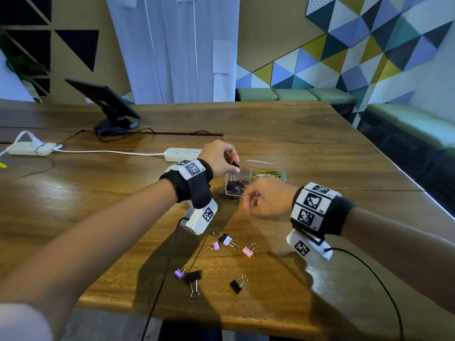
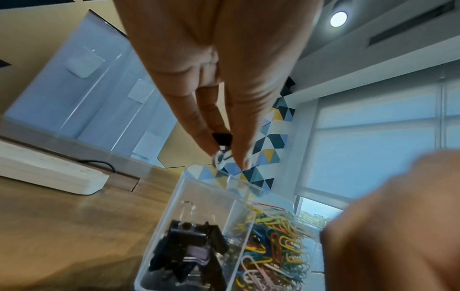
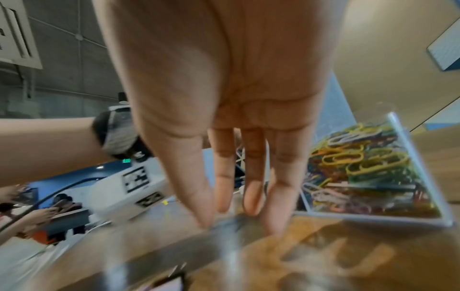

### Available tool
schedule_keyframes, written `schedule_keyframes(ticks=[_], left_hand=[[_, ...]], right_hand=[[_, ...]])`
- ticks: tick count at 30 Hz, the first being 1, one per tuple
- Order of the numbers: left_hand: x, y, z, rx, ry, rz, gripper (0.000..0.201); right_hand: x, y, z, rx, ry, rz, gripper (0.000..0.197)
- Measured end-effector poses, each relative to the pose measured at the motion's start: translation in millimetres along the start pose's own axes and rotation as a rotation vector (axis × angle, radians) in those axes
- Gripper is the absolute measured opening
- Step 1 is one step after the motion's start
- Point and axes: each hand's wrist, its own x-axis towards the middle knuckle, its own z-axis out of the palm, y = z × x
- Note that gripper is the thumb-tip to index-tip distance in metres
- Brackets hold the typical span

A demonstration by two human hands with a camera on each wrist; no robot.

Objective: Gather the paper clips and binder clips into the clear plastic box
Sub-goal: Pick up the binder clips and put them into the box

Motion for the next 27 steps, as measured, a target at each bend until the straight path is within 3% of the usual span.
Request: schedule_keyframes(ticks=[4, 7, 9, 19, 27], left_hand=[[8.7, 2.7, 10.1, -0.010, 0.063, -0.002, 0.013], [11.0, 1.5, 20.7, 0.017, 0.023, 0.007, 0.010], [11.2, -0.9, 26.5, 0.040, 0.008, 0.012, 0.009], [11.7, -4.7, 30.9, 0.065, 0.008, 0.049, 0.009], [0.4, -6.2, 20.5, 0.154, 0.110, 0.164, 0.010]], right_hand=[[-13.8, -11.4, 25.2, -0.017, -0.264, 0.005, 0.054], [-21.8, -22.2, 37.0, -0.050, -0.326, 0.020, 0.083], [-22.3, -26.2, 39.8, -0.069, -0.326, 0.017, 0.090], [-7.0, -38.7, 45.2, -0.153, -0.266, -0.094, 0.070], [-1.7, -38.1, 48.5, -0.081, -0.191, -0.172, 0.047]])
